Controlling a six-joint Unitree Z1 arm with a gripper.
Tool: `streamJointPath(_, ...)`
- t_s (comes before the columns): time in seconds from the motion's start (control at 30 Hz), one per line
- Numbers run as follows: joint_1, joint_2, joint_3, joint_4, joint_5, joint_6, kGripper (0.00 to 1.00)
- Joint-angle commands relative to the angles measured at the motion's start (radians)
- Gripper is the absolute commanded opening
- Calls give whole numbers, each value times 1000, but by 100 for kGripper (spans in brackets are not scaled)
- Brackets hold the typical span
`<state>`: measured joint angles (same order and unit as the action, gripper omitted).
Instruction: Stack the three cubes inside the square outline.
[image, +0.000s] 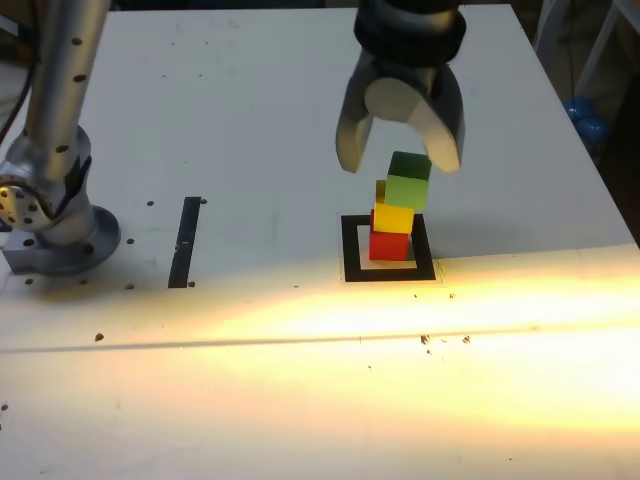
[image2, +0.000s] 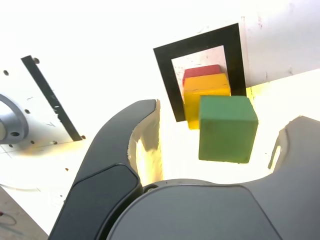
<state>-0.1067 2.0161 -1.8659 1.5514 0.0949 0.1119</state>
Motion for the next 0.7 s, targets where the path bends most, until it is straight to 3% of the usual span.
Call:
streamJointPath(0.0, 4, -43, 29, 8, 7, -7, 100)
streamJointPath(0.37, 15, -266, 332, -19, 37, -62, 100)
streamJointPath(0.67, 15, -422, 689, -155, 18, -108, 100)
